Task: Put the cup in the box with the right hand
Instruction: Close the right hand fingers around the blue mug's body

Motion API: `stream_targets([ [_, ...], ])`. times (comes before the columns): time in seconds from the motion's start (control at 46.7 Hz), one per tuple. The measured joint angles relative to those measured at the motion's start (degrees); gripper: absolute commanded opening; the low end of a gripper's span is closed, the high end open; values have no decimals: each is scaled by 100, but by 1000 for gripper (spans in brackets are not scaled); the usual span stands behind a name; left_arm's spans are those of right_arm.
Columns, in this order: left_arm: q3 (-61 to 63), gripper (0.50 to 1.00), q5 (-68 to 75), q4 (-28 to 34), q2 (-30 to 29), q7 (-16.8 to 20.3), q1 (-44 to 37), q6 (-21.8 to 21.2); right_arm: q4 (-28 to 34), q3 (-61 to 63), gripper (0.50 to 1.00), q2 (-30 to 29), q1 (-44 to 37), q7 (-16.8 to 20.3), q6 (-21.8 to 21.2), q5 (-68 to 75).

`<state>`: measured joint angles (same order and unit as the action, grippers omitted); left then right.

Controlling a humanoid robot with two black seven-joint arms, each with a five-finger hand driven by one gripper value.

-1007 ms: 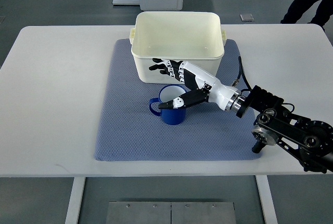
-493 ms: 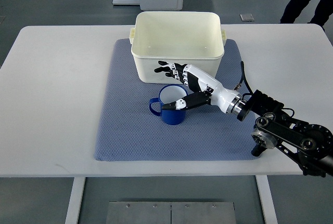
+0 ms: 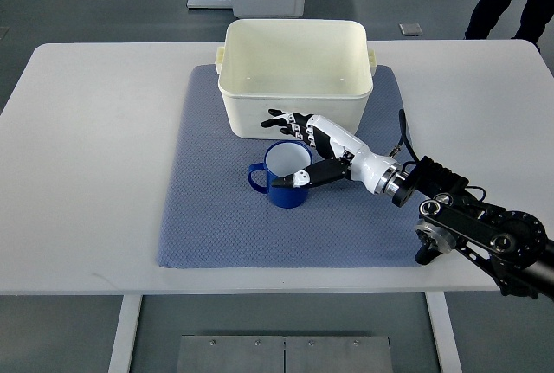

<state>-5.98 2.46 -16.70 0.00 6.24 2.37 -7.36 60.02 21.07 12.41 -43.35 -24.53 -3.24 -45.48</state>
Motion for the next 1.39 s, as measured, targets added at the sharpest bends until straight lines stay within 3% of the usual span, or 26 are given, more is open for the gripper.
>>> stream_targets([
  [1.393,2,1000,0,0,0,0,-1,3,-515,-116,993,-348,243,-62,96,9],
])
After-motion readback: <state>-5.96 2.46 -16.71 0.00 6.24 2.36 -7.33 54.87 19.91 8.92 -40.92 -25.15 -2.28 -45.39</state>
